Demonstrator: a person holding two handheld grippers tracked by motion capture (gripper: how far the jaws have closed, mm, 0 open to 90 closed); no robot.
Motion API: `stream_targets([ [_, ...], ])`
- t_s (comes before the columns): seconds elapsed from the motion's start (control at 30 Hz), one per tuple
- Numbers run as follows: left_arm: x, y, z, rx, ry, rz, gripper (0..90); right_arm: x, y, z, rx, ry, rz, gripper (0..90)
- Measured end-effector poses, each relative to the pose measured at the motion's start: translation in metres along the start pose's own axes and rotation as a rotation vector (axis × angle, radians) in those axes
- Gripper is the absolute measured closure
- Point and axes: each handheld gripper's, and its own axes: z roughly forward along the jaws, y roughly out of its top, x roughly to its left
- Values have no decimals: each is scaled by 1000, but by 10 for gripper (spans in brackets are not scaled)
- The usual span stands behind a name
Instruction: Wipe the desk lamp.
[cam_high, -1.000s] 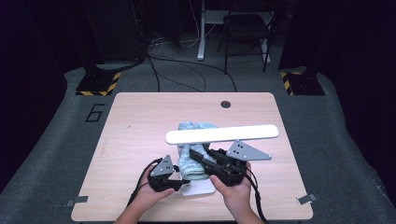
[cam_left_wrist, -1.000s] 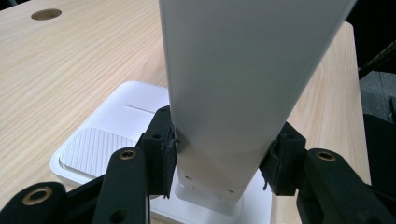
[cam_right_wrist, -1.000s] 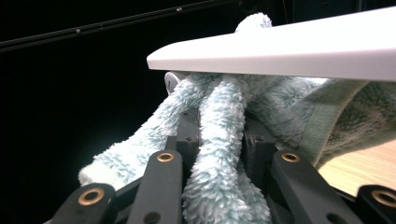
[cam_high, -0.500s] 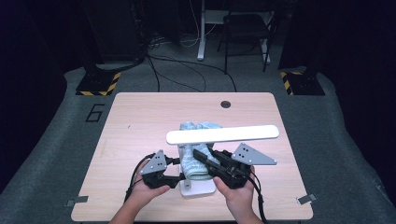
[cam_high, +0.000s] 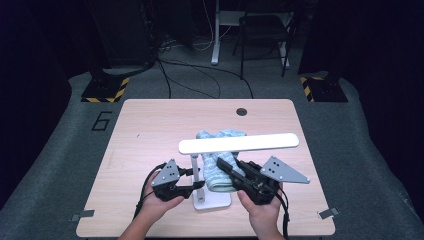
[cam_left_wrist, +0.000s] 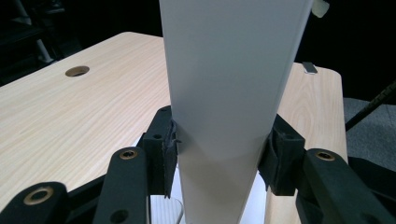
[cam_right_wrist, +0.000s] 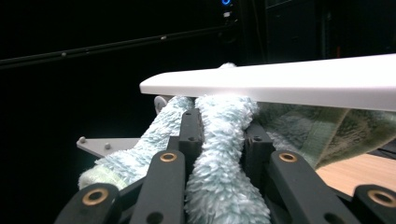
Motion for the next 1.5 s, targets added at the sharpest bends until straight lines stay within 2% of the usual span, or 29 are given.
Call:
stream_targets([
  [0.23, -3, 0, 1, -8, 30, -15, 532, -10, 1, -18, -31, -61, 0, 743],
  [0.33, -2, -1, 1, -9, 22, -21, 532, -13, 1, -22, -36, -73, 1, 743],
  [0.47, -2, -2, 1, -13, 25, -21, 532, -11, 1, -21, -34, -71, -7, 743],
  [0.73, -1, -2, -1, -10, 25, -27, 532, 2, 3, -6, -14, -30, -15, 743],
  [0.77, -2, -2, 0, -20, 26, -38, 532, 3, 3, -3, -11, -23, -21, 743],
  [0.97, -3, -2, 1, -26, 33, -38, 532, 16, 1, 11, 7, 27, -35, 742],
  [1.07, -3, -3, 1, -27, 32, -38, 532, 17, 1, 13, 7, 26, -41, 743],
  [1.27, -4, -3, 3, -27, 36, -34, 532, 8, 3, -1, 1, -8, -45, 743],
  [1.37, -2, -2, 2, -4, 27, -18, 531, 1, 5, -11, -5, -29, -44, 743],
  [1.5, -2, -2, 2, -4, 23, -25, 531, -7, 8, -23, -8, -60, -49, 743],
])
